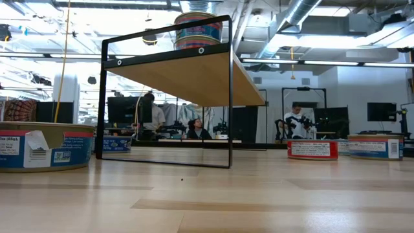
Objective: Stack canned seafood by type on shelf
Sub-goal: Put the red tuna can on the shelf
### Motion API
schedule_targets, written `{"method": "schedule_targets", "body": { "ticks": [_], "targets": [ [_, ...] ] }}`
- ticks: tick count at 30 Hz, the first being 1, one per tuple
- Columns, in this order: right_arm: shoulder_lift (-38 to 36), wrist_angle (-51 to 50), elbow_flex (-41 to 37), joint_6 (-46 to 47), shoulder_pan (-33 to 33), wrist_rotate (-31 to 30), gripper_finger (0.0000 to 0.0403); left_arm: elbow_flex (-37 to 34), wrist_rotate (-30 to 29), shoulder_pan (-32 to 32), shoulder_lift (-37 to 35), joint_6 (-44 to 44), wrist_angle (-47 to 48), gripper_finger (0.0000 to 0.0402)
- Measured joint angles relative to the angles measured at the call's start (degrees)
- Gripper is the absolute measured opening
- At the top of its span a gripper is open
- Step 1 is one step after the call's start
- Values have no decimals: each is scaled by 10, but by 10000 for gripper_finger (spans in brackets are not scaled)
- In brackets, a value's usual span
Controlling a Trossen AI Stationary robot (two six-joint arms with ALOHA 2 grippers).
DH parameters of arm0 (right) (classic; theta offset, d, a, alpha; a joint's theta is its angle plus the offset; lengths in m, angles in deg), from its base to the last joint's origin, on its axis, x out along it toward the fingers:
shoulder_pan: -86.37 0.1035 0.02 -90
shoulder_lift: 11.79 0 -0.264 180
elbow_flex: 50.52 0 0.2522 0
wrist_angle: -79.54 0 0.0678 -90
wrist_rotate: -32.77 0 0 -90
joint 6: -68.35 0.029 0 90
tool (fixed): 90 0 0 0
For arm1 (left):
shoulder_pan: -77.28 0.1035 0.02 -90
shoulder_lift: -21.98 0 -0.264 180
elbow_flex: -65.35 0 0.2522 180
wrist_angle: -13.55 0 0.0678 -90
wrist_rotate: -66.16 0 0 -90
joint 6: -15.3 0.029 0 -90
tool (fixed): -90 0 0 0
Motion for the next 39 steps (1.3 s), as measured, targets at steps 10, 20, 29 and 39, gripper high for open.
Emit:
{"method": "schedule_targets", "body": {
  "ticks": [10, 20, 29, 39],
  "targets": [
    [0, 18, -19, 3, 0, 1, 319, 0, 0, 0, 0, 0, 0, 297],
    [-6, 13, -56, 21, -21, 67, 319, 0, 0, 0, 8, -165, -64, 297],
    [-59, -98, -124, 156, -7, 102, 317, 0, -57, 14, 9, -343, -64, 297],
    [-105, -120, -240, 271, 2, 159, 317, -6, -10, -2, 8, -338, -21, 297]
  ]
}}
